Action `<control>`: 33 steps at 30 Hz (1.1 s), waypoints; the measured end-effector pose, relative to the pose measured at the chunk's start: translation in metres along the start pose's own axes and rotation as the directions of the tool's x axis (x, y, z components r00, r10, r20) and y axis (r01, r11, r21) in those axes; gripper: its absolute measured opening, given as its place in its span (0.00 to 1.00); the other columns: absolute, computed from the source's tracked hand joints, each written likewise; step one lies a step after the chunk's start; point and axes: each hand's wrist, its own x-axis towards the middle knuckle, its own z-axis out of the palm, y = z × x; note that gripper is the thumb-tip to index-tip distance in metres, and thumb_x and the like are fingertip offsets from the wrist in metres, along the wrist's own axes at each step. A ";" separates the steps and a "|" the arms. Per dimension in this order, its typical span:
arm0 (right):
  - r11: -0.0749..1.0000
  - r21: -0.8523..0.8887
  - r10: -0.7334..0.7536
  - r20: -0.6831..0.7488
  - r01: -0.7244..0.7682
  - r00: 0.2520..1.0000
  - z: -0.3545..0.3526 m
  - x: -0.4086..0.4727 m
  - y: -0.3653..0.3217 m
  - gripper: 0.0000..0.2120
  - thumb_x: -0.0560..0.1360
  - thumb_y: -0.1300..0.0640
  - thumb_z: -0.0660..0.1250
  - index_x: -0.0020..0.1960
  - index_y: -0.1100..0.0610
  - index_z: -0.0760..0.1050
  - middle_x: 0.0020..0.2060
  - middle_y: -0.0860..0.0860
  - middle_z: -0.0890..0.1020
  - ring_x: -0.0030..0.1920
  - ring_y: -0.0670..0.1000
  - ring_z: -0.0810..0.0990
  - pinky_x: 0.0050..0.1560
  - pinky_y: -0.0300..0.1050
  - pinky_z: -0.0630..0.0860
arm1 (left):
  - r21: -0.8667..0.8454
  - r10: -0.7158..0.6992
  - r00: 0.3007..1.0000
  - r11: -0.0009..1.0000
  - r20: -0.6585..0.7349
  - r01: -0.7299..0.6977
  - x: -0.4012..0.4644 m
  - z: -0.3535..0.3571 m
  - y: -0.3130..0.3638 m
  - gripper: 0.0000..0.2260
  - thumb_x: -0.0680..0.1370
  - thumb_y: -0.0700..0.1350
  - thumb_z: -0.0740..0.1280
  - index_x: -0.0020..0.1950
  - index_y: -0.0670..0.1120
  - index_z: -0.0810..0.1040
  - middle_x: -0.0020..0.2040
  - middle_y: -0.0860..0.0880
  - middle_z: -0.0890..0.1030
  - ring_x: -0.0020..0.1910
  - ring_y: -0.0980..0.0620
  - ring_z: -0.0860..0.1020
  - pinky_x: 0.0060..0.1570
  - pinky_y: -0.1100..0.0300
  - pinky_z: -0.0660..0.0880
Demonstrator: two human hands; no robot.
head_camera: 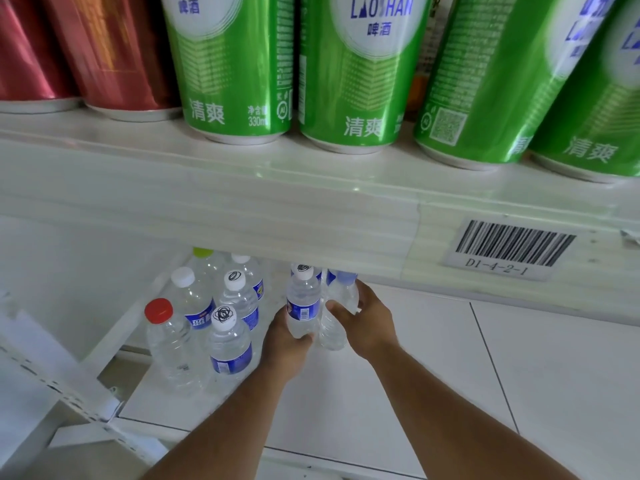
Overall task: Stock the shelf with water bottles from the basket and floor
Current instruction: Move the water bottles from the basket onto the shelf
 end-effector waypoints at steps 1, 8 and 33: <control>1.000 0.003 0.011 0.019 -0.011 1.000 -0.001 -0.002 0.000 0.33 0.70 0.37 0.70 0.73 0.44 0.67 0.65 0.42 0.78 0.65 0.48 0.75 0.63 0.47 0.75 | 0.001 0.008 1.000 1.000 0.002 -0.008 -0.003 0.000 0.001 0.25 0.72 0.36 0.72 0.65 0.54 0.71 0.59 0.56 0.76 0.61 0.53 0.76 0.62 0.56 0.73; 0.995 -0.045 0.087 0.084 -0.084 0.993 -0.007 -0.022 0.007 0.41 0.75 0.37 0.66 0.80 0.54 0.55 0.76 0.50 0.67 0.74 0.52 0.67 0.66 0.44 0.67 | 0.086 -0.031 0.998 0.996 0.045 0.027 -0.035 -0.003 0.004 0.23 0.74 0.39 0.70 0.65 0.56 0.70 0.59 0.55 0.78 0.62 0.52 0.77 0.57 0.61 0.72; 0.676 -0.709 0.157 -0.126 -0.200 0.980 -0.071 -0.326 0.084 0.37 0.80 0.38 0.54 0.81 0.57 0.49 0.80 0.54 0.52 0.80 0.56 0.47 0.78 0.52 0.50 | 0.574 0.132 0.663 0.396 0.737 -0.717 -0.248 0.015 0.047 0.30 0.79 0.54 0.62 0.79 0.54 0.56 0.81 0.52 0.54 0.77 0.47 0.59 0.72 0.50 0.63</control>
